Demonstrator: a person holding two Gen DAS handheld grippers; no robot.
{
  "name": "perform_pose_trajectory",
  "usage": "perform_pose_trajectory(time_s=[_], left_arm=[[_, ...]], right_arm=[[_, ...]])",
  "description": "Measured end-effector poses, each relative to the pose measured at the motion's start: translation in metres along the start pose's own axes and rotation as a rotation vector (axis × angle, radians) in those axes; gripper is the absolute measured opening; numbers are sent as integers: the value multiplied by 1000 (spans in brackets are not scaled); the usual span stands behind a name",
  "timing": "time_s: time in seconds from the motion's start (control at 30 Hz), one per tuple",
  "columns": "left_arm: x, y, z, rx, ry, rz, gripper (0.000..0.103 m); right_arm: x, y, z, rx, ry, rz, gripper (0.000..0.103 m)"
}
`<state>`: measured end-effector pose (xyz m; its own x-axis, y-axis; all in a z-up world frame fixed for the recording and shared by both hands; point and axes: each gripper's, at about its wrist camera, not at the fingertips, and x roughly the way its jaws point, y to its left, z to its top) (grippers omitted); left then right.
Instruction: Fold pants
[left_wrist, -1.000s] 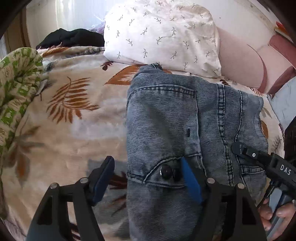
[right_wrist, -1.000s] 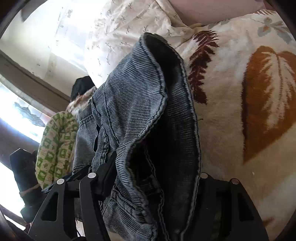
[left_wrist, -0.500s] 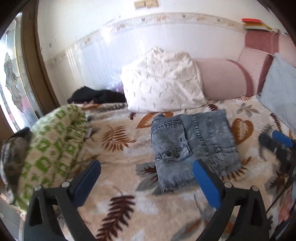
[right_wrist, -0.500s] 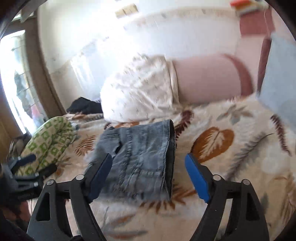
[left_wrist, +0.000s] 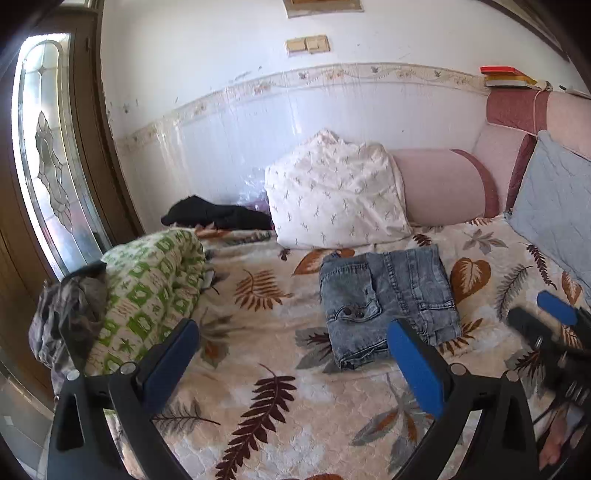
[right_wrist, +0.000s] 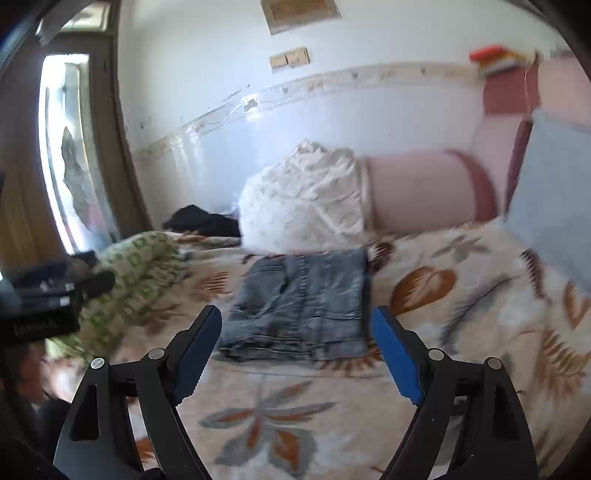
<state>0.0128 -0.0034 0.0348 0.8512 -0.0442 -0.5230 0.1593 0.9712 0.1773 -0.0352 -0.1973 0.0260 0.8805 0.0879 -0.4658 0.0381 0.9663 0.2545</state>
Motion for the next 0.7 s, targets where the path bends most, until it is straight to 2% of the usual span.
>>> perform_pose_trajectory(time_s=[0.2, 0.37, 0.43, 0.6, 0.7], left_arm=[[52, 11, 4, -27, 52, 12, 103], [142, 12, 31, -52, 97, -55, 103], [178, 4, 43, -52, 109, -81, 103], [262, -17, 57, -26, 205, -93, 103], [303, -29, 49, -10, 280, -61, 103]], right_arm=[[49, -31, 31, 75, 94, 74, 71], [111, -54, 57, 144, 170, 120, 67], [149, -65, 66, 194, 198, 139, 66], [232, -91, 69, 379, 291, 275, 66], [273, -113, 58, 474, 341, 233, 66]])
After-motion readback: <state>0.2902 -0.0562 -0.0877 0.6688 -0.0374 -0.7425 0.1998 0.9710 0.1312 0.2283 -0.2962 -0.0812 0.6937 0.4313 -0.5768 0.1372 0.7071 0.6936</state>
